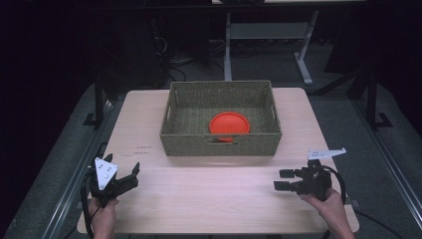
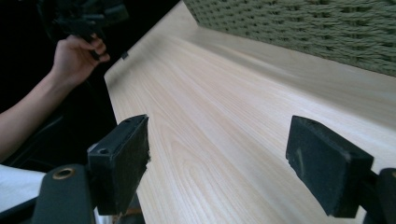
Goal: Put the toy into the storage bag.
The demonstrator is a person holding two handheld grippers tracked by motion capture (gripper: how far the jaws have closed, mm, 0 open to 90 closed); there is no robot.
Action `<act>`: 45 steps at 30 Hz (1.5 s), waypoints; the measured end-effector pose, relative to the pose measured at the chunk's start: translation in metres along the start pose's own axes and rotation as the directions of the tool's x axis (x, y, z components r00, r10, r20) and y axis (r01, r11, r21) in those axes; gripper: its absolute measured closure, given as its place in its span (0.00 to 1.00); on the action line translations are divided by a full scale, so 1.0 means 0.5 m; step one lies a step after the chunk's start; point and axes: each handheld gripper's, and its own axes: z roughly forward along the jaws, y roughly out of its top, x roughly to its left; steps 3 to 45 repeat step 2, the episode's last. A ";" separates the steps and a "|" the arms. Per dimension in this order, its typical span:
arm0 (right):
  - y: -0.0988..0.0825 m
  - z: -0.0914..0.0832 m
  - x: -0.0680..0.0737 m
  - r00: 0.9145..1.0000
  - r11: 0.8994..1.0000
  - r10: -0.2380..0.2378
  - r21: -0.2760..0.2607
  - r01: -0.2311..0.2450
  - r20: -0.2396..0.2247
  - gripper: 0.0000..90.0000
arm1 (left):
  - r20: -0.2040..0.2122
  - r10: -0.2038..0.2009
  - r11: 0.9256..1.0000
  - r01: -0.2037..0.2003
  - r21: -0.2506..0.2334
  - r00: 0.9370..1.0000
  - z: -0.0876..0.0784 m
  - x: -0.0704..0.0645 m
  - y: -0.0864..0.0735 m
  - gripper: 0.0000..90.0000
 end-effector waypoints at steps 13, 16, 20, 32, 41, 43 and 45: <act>-0.039 0.000 -0.004 1.000 0.996 0.010 -0.091 -0.013 -0.026 0.26 | 0.004 0.003 1.000 -0.003 -0.001 1.000 0.000 -0.004 0.000 0.14; -0.039 0.000 -0.004 1.000 0.996 0.010 -0.091 -0.013 -0.026 0.26 | 0.004 0.003 1.000 -0.003 -0.001 1.000 0.000 -0.004 0.000 0.14; -0.039 0.000 -0.004 1.000 0.996 0.010 -0.091 -0.013 -0.026 0.26 | 0.004 0.003 1.000 -0.003 -0.001 1.000 0.000 -0.004 0.000 0.14; -0.039 0.000 -0.004 1.000 0.996 0.010 -0.091 -0.013 -0.026 0.26 | 0.004 0.003 1.000 -0.003 -0.001 1.000 0.000 -0.004 0.000 0.14; -0.039 0.000 -0.004 1.000 0.996 0.010 -0.091 -0.013 -0.026 0.26 | 0.004 0.003 1.000 -0.003 -0.001 1.000 0.000 -0.004 0.000 0.14; -0.039 0.000 -0.004 1.000 0.996 0.010 -0.091 -0.013 -0.026 0.26 | 0.004 0.003 1.000 -0.003 -0.001 1.000 0.000 -0.004 0.000 0.14; -0.039 0.000 -0.004 1.000 0.996 0.010 -0.091 -0.013 -0.026 0.26 | 0.004 0.003 1.000 -0.003 -0.001 1.000 0.000 -0.004 0.000 0.14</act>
